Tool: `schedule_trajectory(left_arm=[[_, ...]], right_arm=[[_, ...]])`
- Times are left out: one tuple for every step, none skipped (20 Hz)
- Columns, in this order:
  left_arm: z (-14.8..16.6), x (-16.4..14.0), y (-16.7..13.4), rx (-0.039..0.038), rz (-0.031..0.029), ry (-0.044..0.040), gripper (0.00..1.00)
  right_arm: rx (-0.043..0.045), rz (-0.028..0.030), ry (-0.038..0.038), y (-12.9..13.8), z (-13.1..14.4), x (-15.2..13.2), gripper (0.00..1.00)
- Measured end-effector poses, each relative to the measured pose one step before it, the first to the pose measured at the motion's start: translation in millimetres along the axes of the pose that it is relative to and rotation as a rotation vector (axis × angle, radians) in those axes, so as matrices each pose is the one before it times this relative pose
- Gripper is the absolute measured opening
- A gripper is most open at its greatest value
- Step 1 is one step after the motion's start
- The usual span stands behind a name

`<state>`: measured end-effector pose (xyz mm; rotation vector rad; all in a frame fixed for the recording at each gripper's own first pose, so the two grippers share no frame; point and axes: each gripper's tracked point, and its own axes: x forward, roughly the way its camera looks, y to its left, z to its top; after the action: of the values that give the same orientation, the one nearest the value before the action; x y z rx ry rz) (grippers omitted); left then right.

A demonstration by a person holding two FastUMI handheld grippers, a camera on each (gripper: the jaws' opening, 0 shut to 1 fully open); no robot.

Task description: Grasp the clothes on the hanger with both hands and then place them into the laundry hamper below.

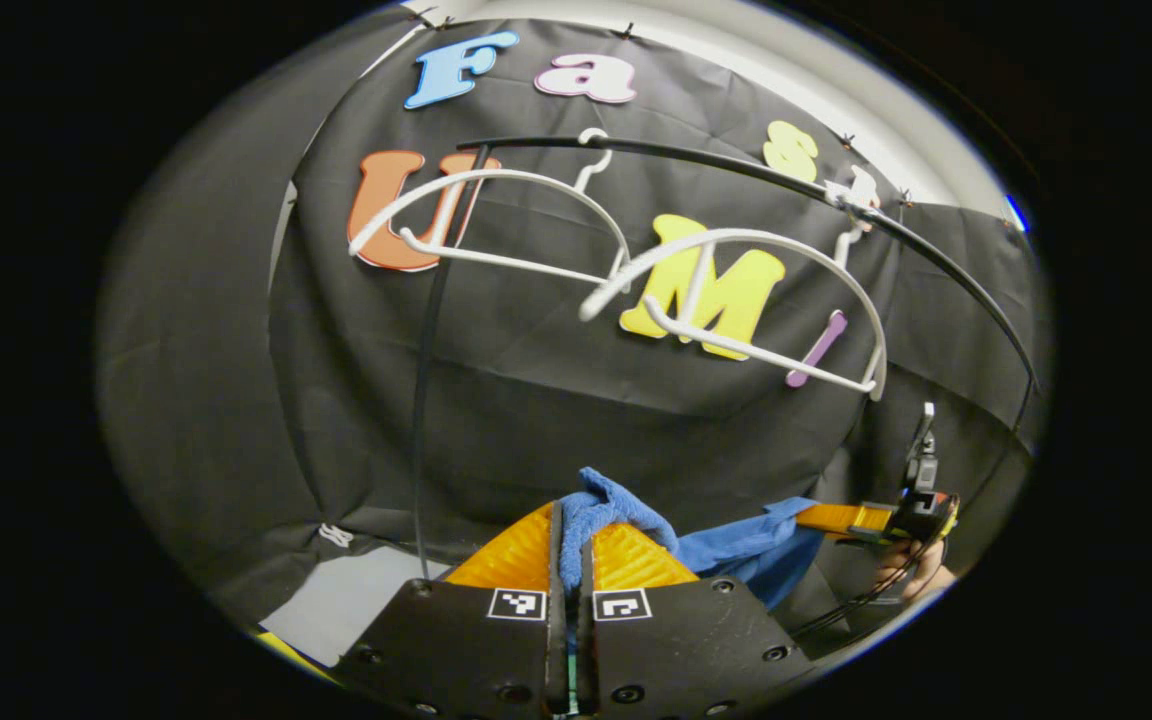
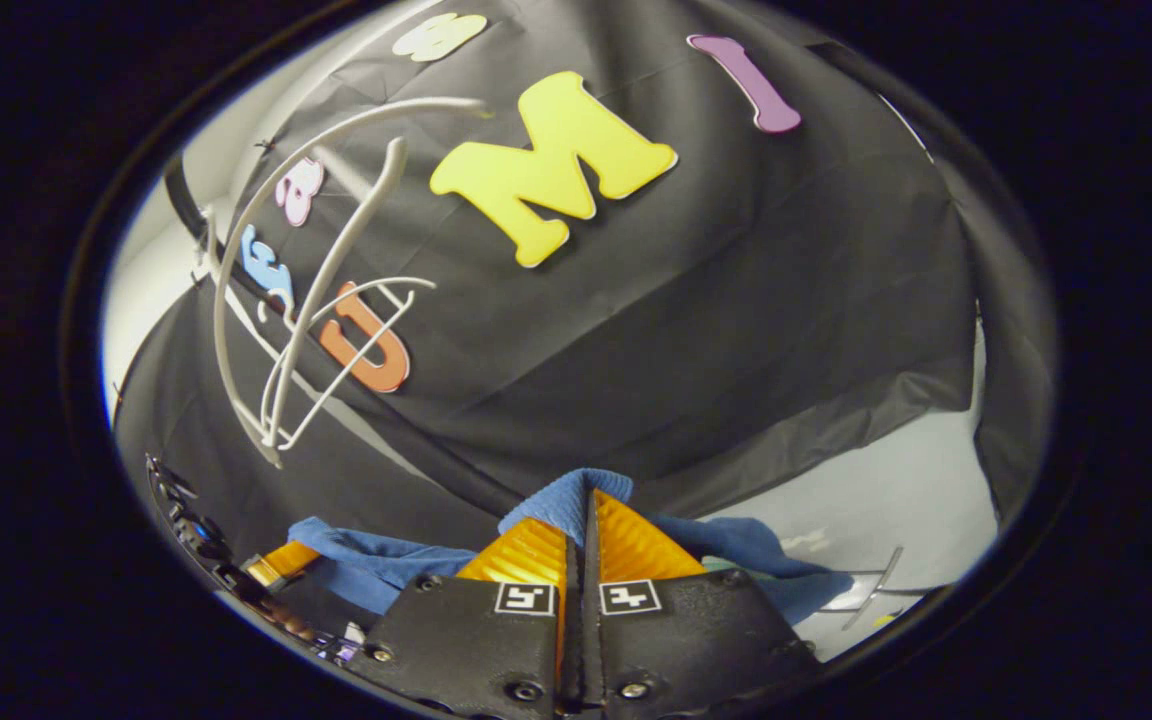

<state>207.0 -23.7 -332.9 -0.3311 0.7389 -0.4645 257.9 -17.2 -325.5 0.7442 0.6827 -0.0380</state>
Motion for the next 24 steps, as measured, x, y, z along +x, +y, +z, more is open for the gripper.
schedule_trajectory(left_arm=[[-4.19,-1.27,-7.13,-0.00695,-0.01332,0.00396,0.04],[-2.15,-0.95,-6.87,-0.00541,-0.0129,0.00037,0.04],[-1.83,-1.87,-7.05,-0.00384,-0.01269,-0.00272,0.04],[-1.67,-1.44,-7.03,-0.0048,-0.01414,-0.00148,0.04],[-1.02,-1.52,-7.18,-0.00429,-0.01425,-0.00337,0.04],[-0.71,-0.91,-6.84,-0.00361,-0.01573,-0.00032,0.04],[-0.23,-0.63,-7.44,-0.00465,-0.01572,-0.00449,0.04],[-0.11,1.41,-8.09,-0.00363,-0.01613,-0.00469,0.04],[-1.21,-0.17,-7.05,-0.00272,-0.01432,-0.00113,0.04],[-0.05,-0.6,-7.16,0.00022,-0.01539,-0.00112,0.04],[0.14,-0.93,-6.68,0.00062,-0.01186,0.00007,0.03],[-0.12,0.7,-6.9,0.00113,-0.01323,0.00233,0.03],[1.53,-0.25,-6.54,0.00334,-0.0107,-0.00195,0.04],[2.75,-1.07,-6.02,0.00215,-0.01248,-0.00203,0.04],[3.68,-2.31,-5.99,0.00813,-0.01031,-0.00859,0.03],[4.11,-2.94,-5.3,0.00814,-0.00824,-0.00944,0.04],[5.98,-4.14,-5.45,0.0079,-0.00799,-0.01302,0.04],[6.2,-2.65,-5.03,0.00523,-0.00886,-0.01268,0.04],[6.11,-2.36,-4.09,0.00043,-0.0078,-0.01281,0.04],[6.33,-0.47,-2.85,0.00126,-0.00875,-0.01031,0.04],[5.32,-0.99,-3.17,0.00239,-0.00656,-0.01059,0.04],[4.3,-1.56,-2.28,0.00435,-0.00342,-0.01051,0.04],[3.29,-1.42,-1.44,0.00329,-0.00298,-0.00964,0.04],[1.99,-0.91,0.43,0.00273,0.0002,-0.00668,0.09]], right_arm=[[0.01056,0.02193,0.01069,6.76,-6.55,-0.49,0.04],[0.01598,0.02035,0.00796,6.18,-6.88,-0.08,0.04],[0.01653,0.02015,0.00987,5.97,-4.87,0.44,0.04],[0.0195,0.01788,0.00845,3.88,-6.22,-0.92,0.04],[0.02011,0.02385,0.01062,6.76,-4.8,0.86,0.04],[0.02148,0.0261,0.00888,7.48,-5.34,0.15,0.03],[0.02444,0.02657,0.00899,6.64,-3.37,1.33,0.03],[0.02156,0.02564,0.00872,6.33,-4.37,0.68,0.03],[0.01567,0.01868,0.01176,4.95,-4.3,1.7,0.03],[0.01078,0.01529,0.00992,4.12,-5.36,0.35,0.03],[0.00945,0.01309,0.01242,4.04,-4.66,1.38,0.03],[0.01469,0.01559,0.00533,4.93,-3.95,-0.09,0.03],[0.01251,0.01848,0.00952,4.67,-2.06,1.33,0.03],[0.01457,0.02276,0.00346,7.16,-3.07,-0.29,0.03],[0.01182,0.02378,0.00777,8.12,-1.13,0.01,0.03],[0.01265,0.02565,0.00544,9.2,-0.42,-0.76,0.03],[0.00875,0.02268,0.00408,8.81,-1.31,-3.13,0.03],[0.00612,0.02418,0.00228,9.88,-0.94,-1.47,0.03],[0.00512,0.0168,0.00324,6.99,-0.06,-0.61,0.03],[0.01079,0.02112,0.0007,7.57,0.3,-2.19,0.03],[0.0126,0.01738,0.00649,5.91,0.52,-0.34,0.04],[0.01054,0.01671,0.00369,5.43,-1.68,-0.36,0.04],[0.00623,0.01069,0.00406,1.13,-0.74,-0.24,0.03],[0.00304,0.009,0.00337,2.47,-0.34,-0.14,0.04]])
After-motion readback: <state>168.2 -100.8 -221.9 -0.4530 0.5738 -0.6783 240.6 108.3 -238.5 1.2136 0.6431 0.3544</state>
